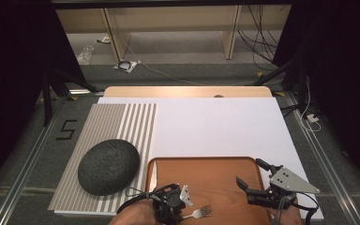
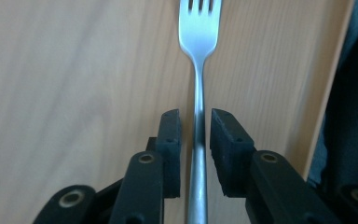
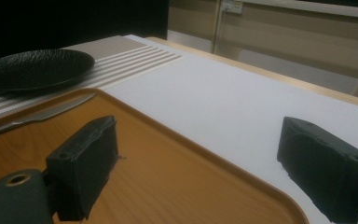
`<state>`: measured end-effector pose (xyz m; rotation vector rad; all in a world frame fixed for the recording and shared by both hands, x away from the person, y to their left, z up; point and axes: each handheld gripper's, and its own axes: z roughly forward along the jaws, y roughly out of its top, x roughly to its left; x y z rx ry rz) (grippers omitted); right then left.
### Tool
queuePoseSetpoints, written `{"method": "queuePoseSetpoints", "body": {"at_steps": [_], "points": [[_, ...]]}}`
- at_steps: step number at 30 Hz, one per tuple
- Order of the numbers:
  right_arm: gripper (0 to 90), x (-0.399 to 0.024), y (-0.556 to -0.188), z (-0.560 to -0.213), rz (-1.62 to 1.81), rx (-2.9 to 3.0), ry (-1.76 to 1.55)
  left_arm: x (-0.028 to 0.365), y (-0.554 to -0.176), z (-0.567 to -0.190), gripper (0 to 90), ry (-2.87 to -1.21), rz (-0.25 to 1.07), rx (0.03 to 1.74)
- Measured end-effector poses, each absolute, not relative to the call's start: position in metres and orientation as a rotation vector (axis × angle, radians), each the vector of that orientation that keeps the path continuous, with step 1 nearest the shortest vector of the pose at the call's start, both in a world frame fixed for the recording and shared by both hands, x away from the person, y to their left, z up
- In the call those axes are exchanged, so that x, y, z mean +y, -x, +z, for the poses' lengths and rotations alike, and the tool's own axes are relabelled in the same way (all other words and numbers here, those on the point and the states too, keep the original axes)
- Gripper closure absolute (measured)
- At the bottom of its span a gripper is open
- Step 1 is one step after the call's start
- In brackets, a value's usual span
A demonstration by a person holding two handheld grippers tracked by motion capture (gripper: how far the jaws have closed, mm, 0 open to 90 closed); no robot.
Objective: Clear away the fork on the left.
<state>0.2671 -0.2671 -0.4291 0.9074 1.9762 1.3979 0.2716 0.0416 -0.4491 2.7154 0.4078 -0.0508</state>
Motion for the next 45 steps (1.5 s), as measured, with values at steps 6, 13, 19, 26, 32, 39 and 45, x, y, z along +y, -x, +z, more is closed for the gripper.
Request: {"method": "queuePoseSetpoints", "body": {"at_steps": [6, 13, 19, 26, 32, 39, 45], "points": [[13.2, -0.267, -0.267, -0.429, 1.399, 1.974, -0.904, 0.036, -0.262, -0.448, 88.7, -2.666, -0.02, 0.318], [13.2, -0.267, -0.267, -0.429, 1.396, 1.978, -0.904, 0.031, -0.257, -0.455, 89.6, -2.654, -0.018, 0.275], [13.2, -0.267, -0.267, -0.429, 1.396, 1.978, -0.903, 0.029, -0.257, -0.459, 89.5, -2.657, -0.023, 0.281], [13.2, -0.266, -0.267, -0.429, 1.395, 1.978, -0.903, 0.026, -0.256, -0.463, 89.6, -2.661, -0.024, 0.275], [13.2, -0.266, -0.267, -0.429, 1.396, 1.979, -0.904, 0.027, -0.257, -0.465, 89.5, -2.655, -0.014, 0.287], [13.2, -0.266, -0.267, -0.429, 1.398, 1.979, -0.904, 0.028, -0.259, -0.465, 89.5, -2.648, -0.015, 0.297], [13.2, -0.266, -0.267, -0.429, 1.397, 1.979, -0.904, 0.03, -0.262, -0.465, 89.5, -2.638, -0.002, 0.307]]}}
